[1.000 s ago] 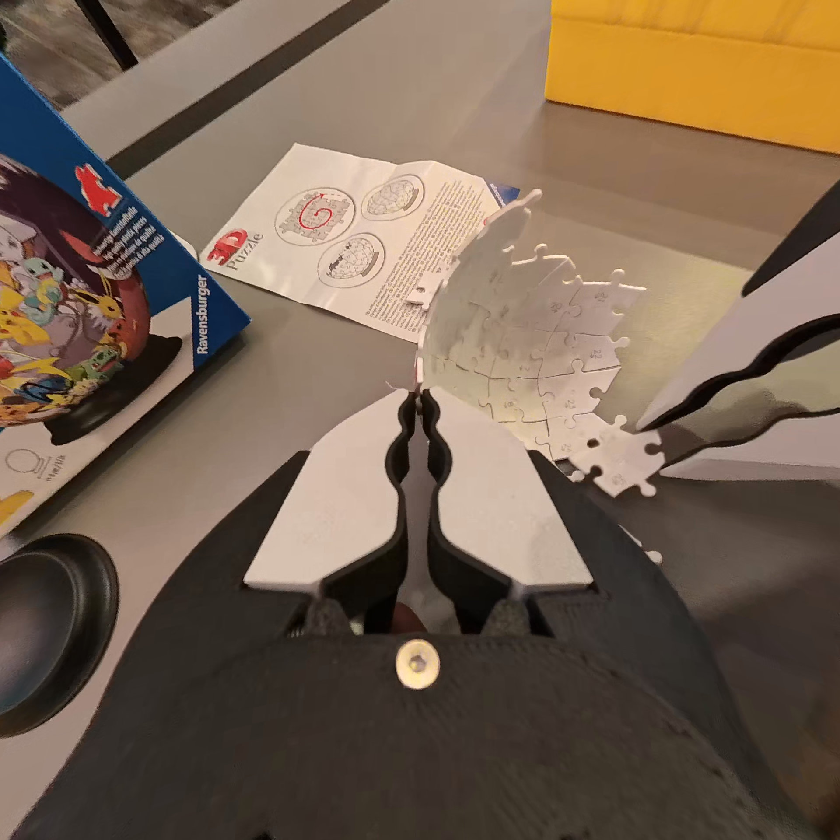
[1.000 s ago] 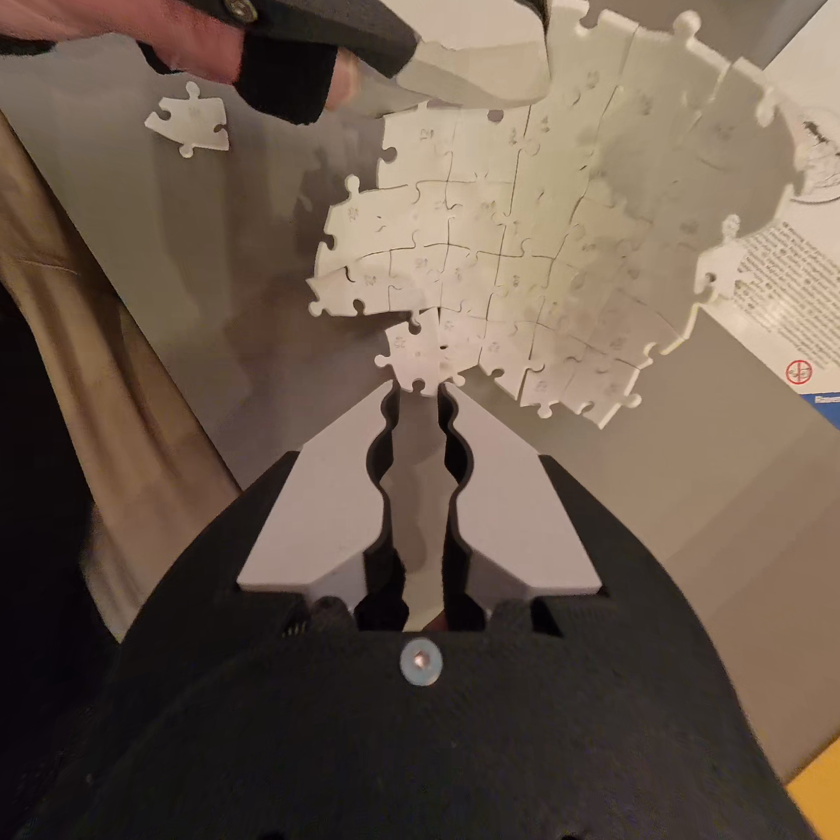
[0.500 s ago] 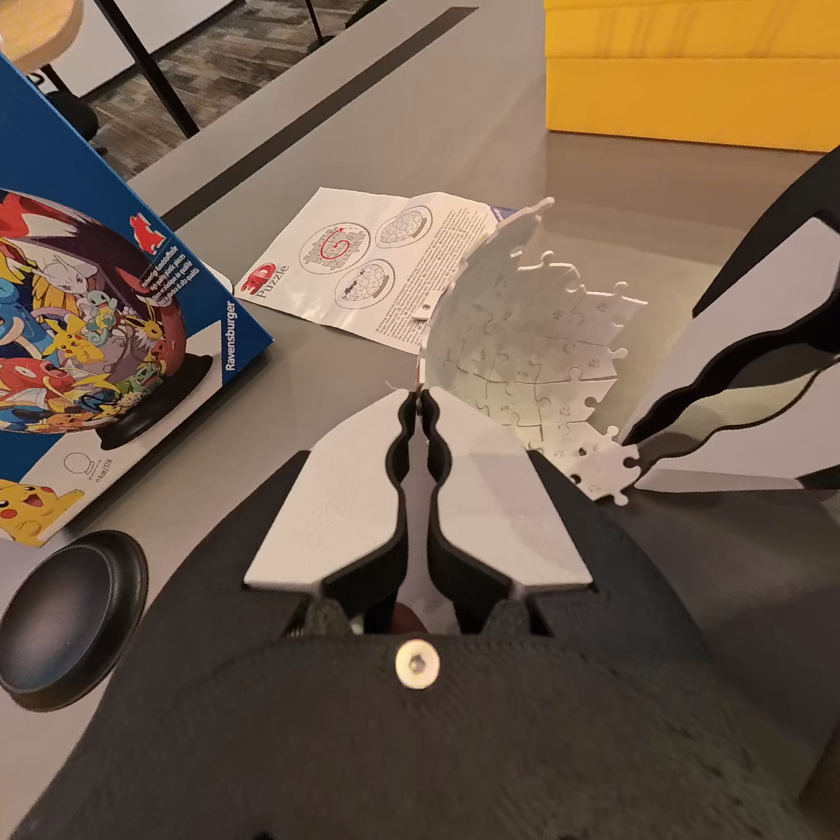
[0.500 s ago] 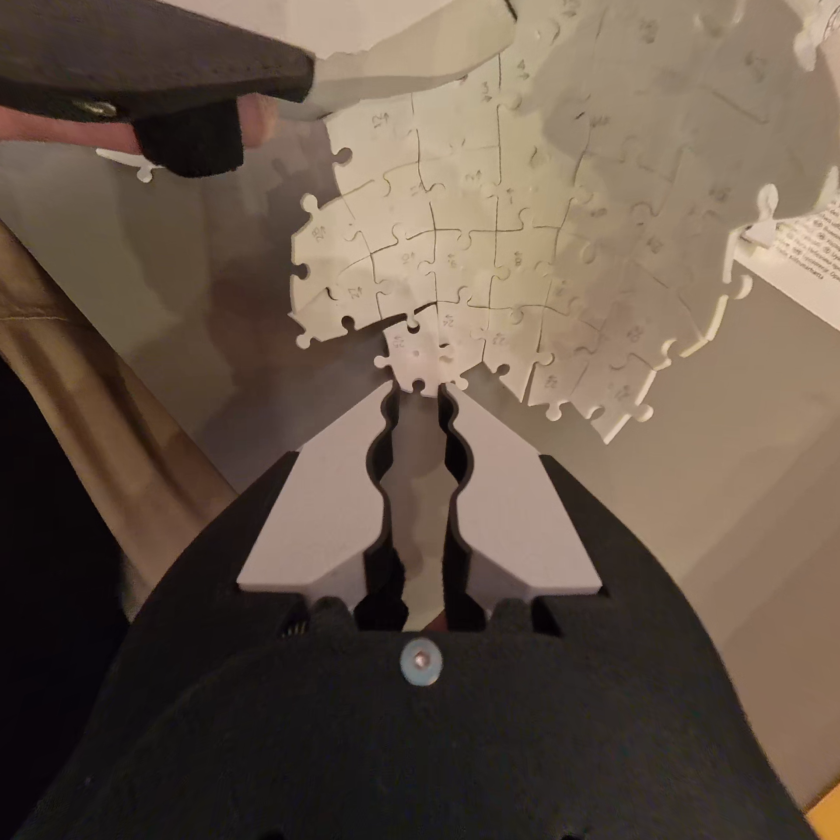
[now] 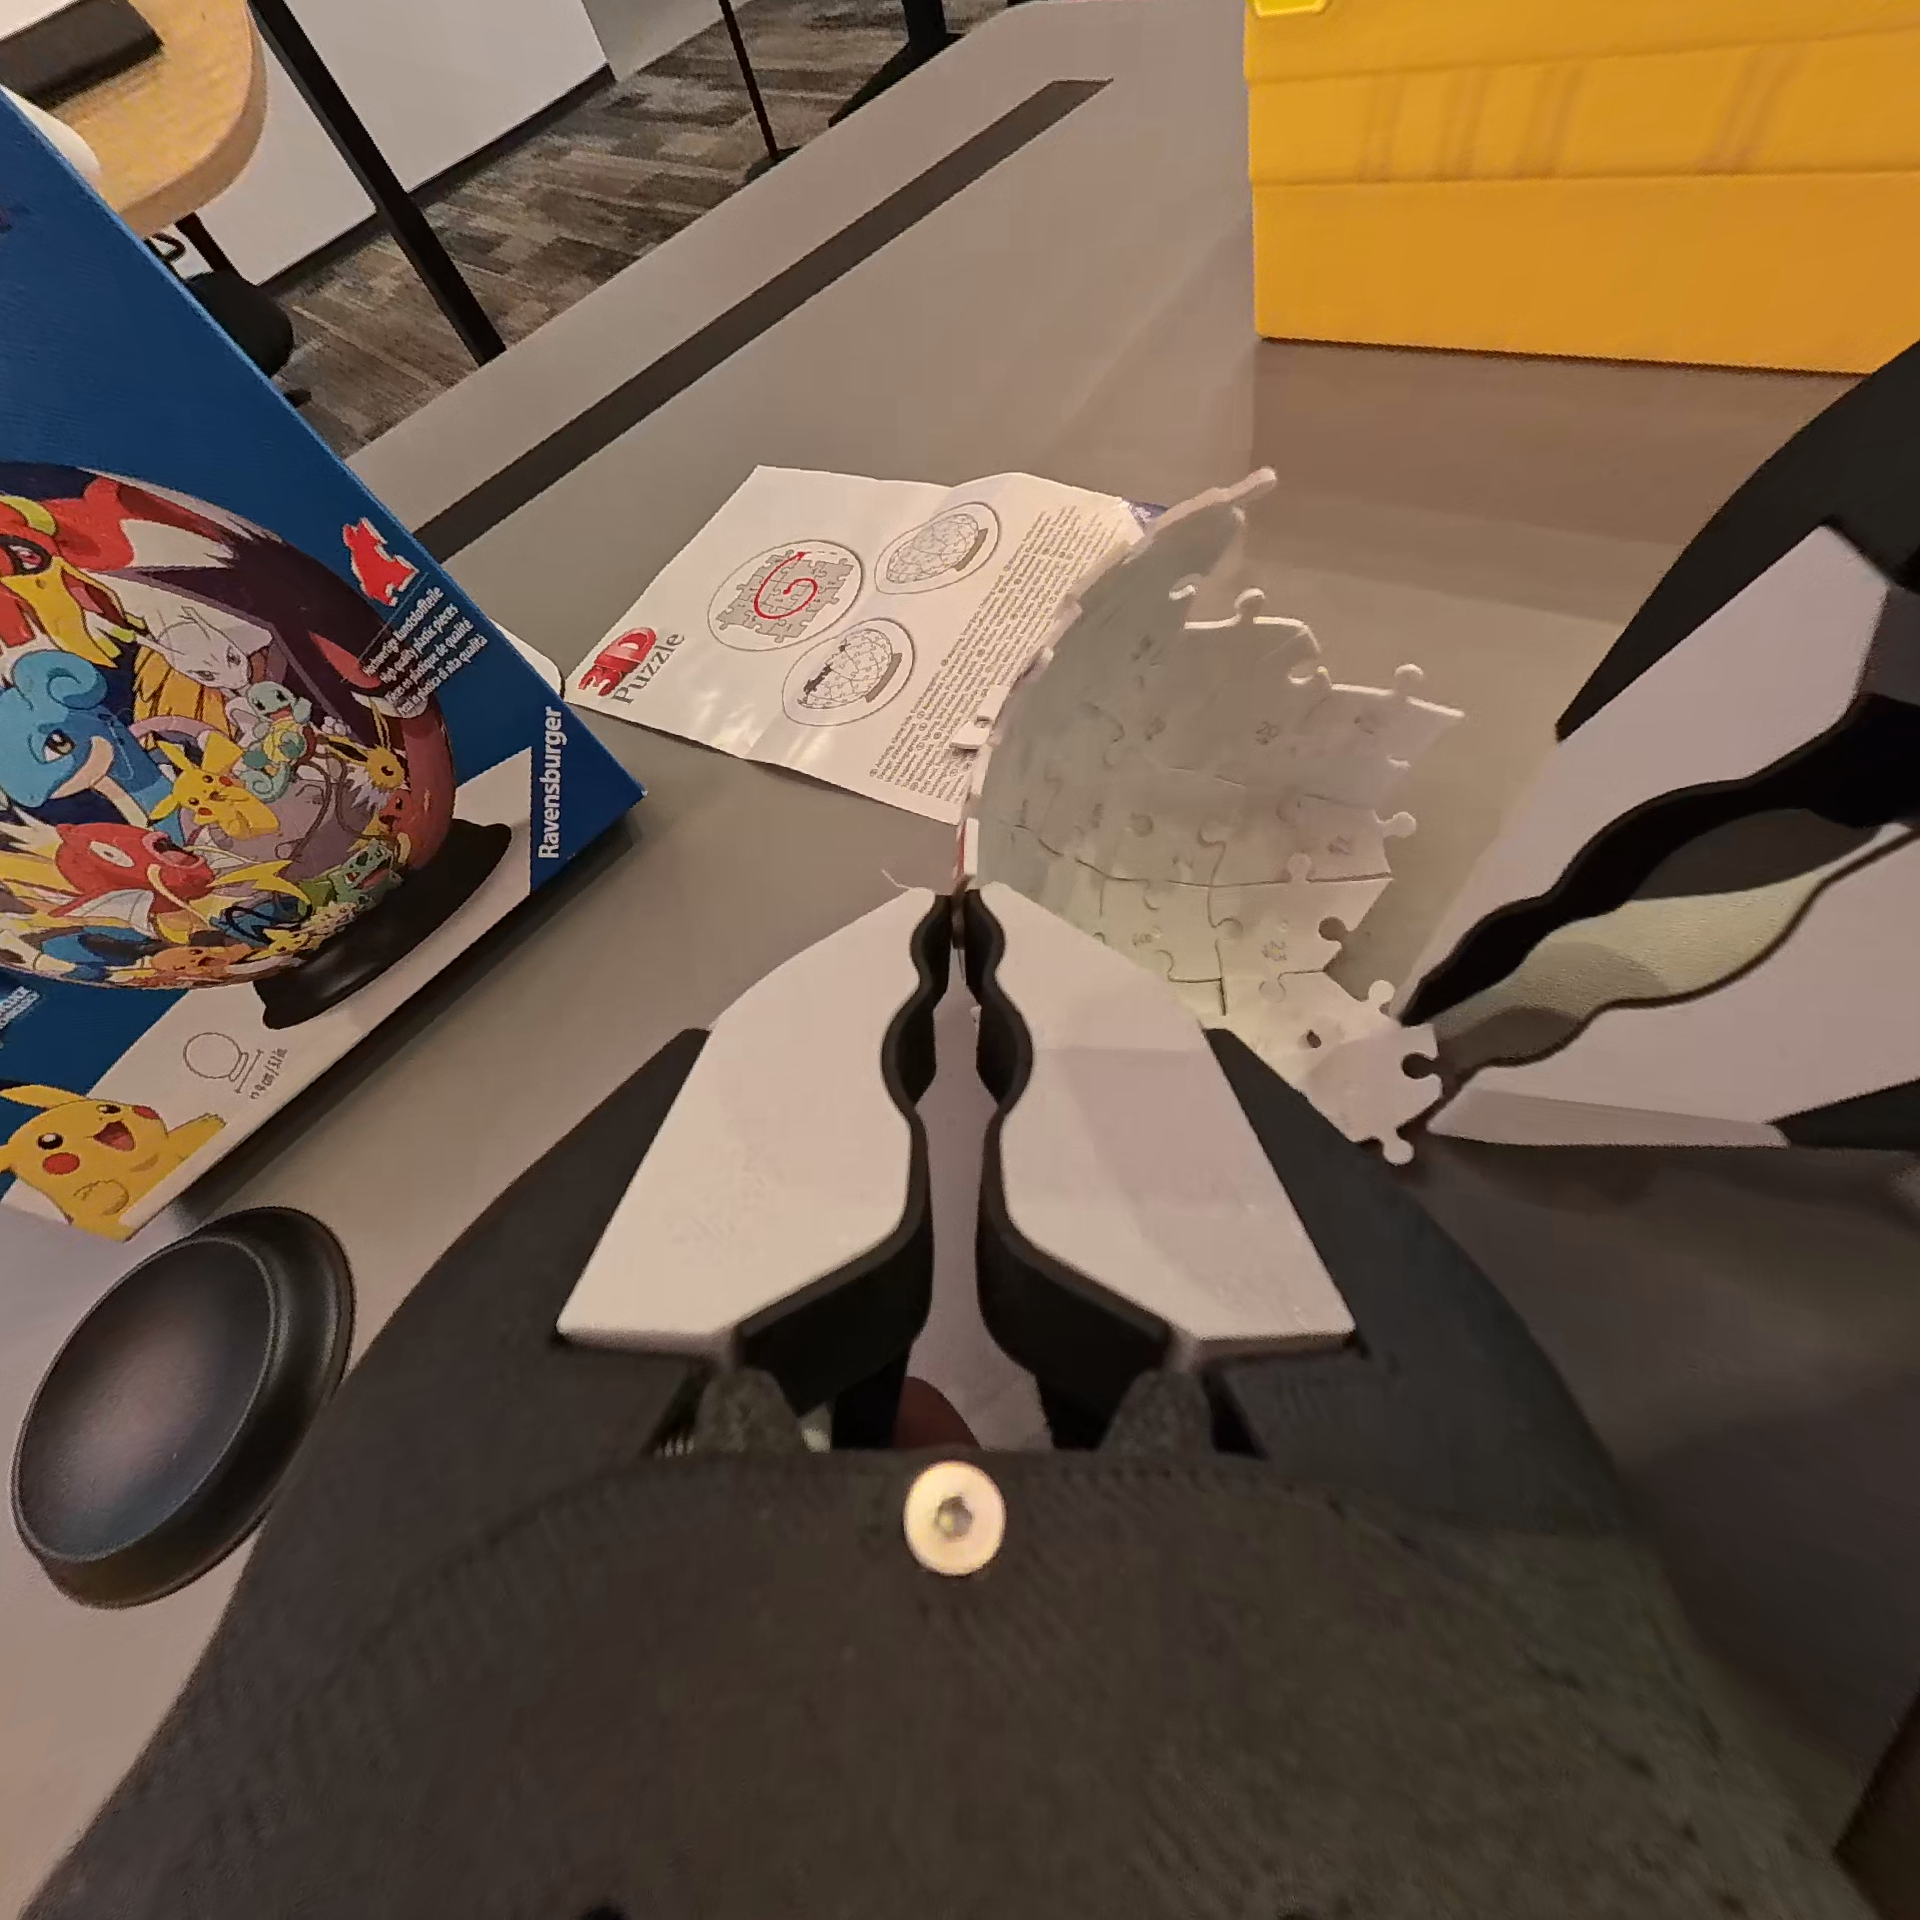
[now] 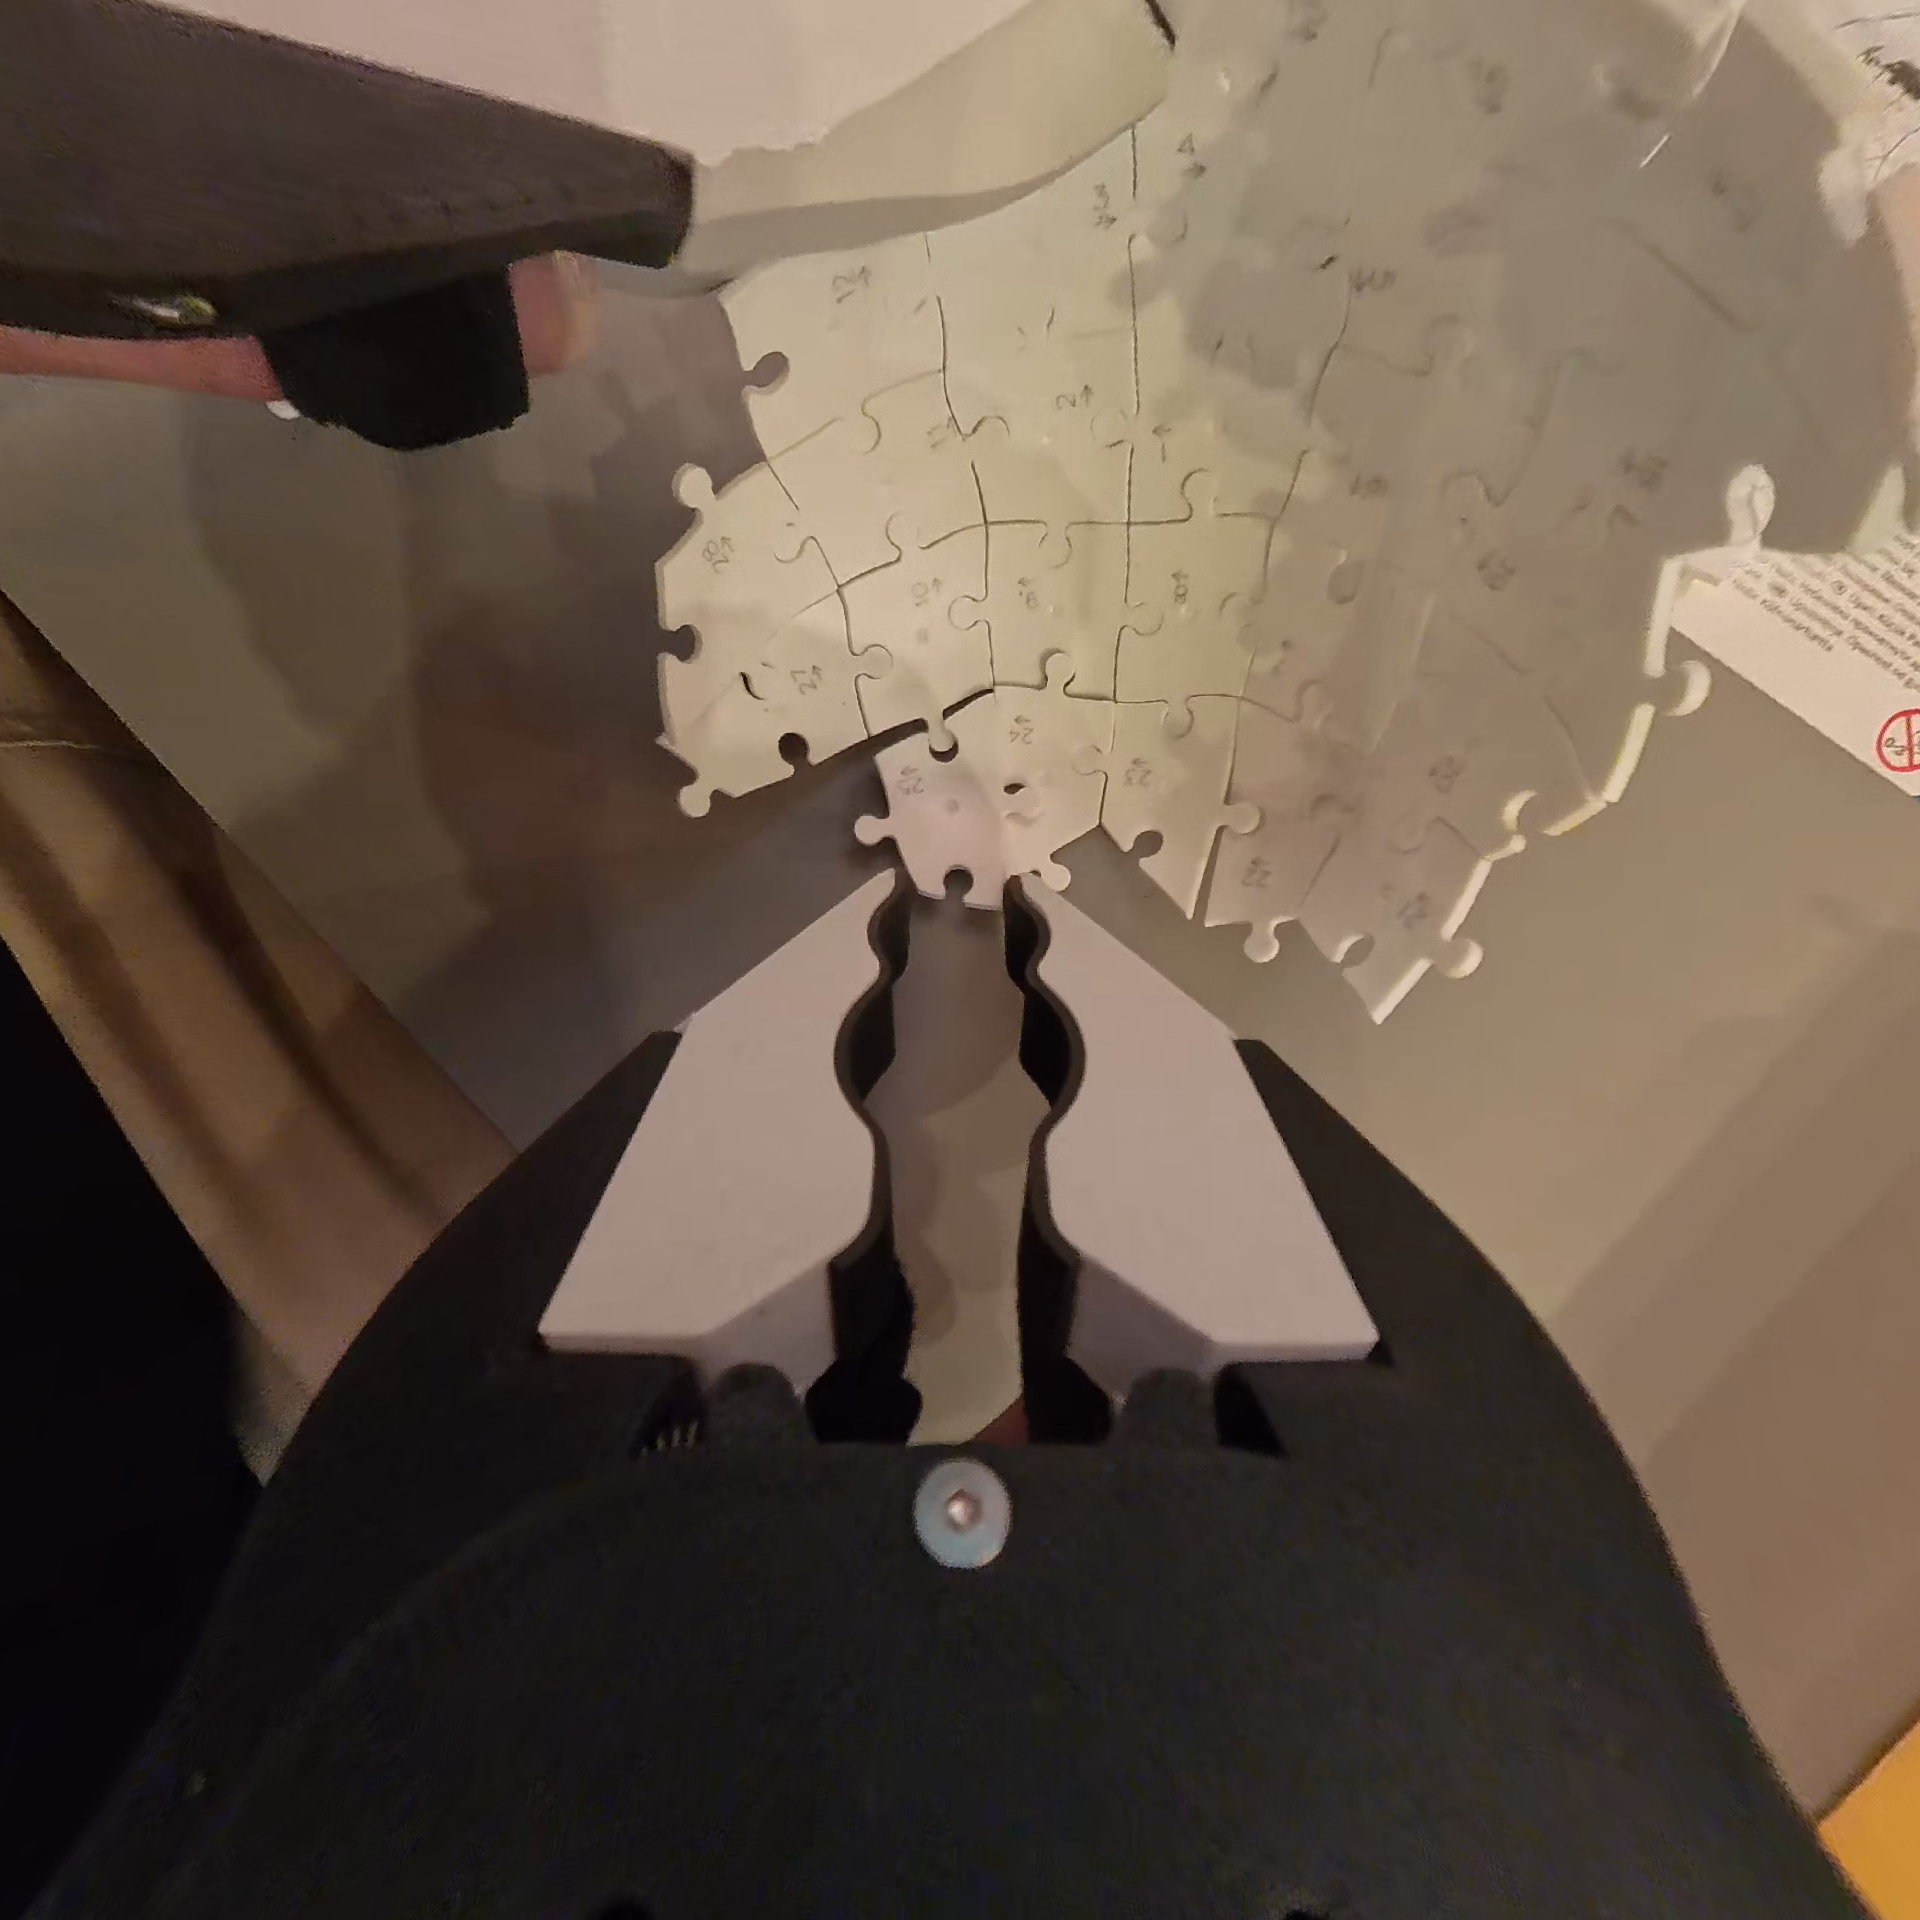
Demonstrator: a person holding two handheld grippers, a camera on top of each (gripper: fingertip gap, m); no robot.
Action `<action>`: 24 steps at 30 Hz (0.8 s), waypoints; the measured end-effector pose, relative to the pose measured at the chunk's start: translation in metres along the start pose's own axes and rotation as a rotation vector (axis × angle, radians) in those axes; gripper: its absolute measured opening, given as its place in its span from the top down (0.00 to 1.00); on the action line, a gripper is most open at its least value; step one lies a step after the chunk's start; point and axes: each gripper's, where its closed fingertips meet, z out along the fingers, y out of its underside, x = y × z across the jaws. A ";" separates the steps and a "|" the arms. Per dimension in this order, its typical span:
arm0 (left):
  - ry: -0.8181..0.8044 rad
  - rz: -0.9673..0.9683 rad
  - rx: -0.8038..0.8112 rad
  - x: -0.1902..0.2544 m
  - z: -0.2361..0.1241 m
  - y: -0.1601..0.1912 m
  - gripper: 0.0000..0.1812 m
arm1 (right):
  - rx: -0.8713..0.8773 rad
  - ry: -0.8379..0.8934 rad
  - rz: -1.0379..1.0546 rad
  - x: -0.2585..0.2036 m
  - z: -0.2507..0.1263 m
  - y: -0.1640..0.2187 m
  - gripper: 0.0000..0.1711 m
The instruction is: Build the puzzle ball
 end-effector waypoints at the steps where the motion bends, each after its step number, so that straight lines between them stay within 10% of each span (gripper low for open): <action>1: 0.000 0.000 0.000 0.000 0.000 0.000 0.99 | 0.006 0.000 -0.005 0.000 0.000 -0.001 0.88; 24: 0.022 0.016 0.034 0.006 -0.002 -0.003 0.99 | 0.043 -0.001 -0.089 0.001 0.007 -0.008 0.96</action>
